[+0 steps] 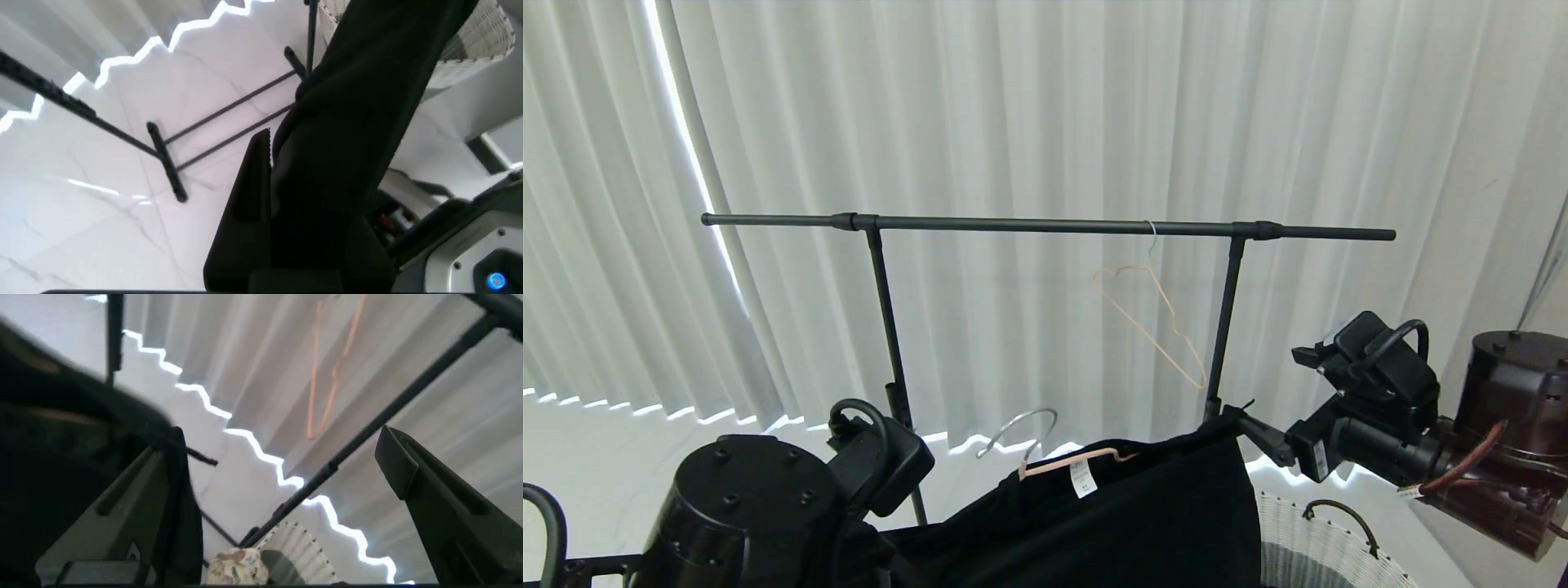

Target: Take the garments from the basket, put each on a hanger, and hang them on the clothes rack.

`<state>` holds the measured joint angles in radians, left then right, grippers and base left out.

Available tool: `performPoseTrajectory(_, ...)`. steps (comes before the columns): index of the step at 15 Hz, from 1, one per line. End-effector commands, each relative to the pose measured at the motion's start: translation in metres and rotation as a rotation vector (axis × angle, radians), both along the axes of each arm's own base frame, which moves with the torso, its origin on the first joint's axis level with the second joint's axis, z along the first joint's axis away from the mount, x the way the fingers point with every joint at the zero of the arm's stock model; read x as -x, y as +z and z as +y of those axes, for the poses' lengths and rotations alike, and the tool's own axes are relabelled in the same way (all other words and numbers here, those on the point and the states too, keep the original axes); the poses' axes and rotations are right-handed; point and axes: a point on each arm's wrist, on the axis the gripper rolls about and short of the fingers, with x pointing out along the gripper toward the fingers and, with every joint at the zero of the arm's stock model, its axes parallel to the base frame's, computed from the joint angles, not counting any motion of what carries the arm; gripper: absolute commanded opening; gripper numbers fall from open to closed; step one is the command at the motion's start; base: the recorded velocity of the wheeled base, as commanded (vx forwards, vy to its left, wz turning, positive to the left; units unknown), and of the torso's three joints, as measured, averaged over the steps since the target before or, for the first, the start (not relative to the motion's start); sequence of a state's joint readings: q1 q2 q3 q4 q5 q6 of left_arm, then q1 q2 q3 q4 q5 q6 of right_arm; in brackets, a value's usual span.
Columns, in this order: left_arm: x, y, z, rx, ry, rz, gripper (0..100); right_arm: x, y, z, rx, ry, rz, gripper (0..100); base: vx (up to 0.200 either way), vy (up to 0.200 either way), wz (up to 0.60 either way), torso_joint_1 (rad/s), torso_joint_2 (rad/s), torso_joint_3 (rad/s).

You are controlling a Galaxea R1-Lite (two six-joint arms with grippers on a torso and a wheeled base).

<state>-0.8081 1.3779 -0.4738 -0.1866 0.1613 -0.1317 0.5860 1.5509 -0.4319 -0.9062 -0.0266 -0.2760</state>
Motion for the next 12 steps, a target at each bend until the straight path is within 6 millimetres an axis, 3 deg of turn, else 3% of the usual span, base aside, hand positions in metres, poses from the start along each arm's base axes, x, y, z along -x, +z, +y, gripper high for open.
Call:
performPoseTrajectory(1, -0.003, -0.001, -0.003, 0.01, 0.05, 0.013, 0, 0.005, 0.008, -0.003, -0.001, 0.021, -0.019, 100, 0.0, 0.0, 0.0, 0.0, 0.0, 0.0)
performPoseTrajectory(5, -0.003, -0.001, -0.001, 0.01, 0.096, 0.002, 0, 0.0, 0.016, 0.004, 0.025, 0.126, 0.066, 100, 0.0, 0.0, 0.0, 0.0, 0.0, 0.0)
performPoseTrajectory(6, -0.004, -0.003, 0.002, -0.009, 0.115, -0.006, 0, -0.006, 0.03, 0.011, 0.047, 0.247, 0.189, 100, 0.0, 0.0, 0.0, 0.0, 0.0, 0.0)
performPoseTrajectory(8, -0.002, -0.001, 0.003, -0.004, 0.112, -0.015, 0, -0.009, 0.048, 0.017, 0.076, 0.311, 0.246, 100, 0.0, 0.0, 0.0, 0.0, 0.0, 0.0)
performPoseTrajectory(10, 0.005, 0.005, 0.002, 0.025, 0.076, -0.031, 0, -0.005, 0.054, 0.019, 0.123, 0.384, 0.216, 100, 0.0, 0.0, 0.0, 0.0, 0.0, 0.0)
performPoseTrajectory(12, 0.014, 0.008, 0.0, 0.045, 0.032, -0.042, 0, 0.013, 0.055, 0.023, 0.176, 0.498, 0.195, 100, 0.0, 0.0, 0.0, 0.0, 0.0, 0.0)
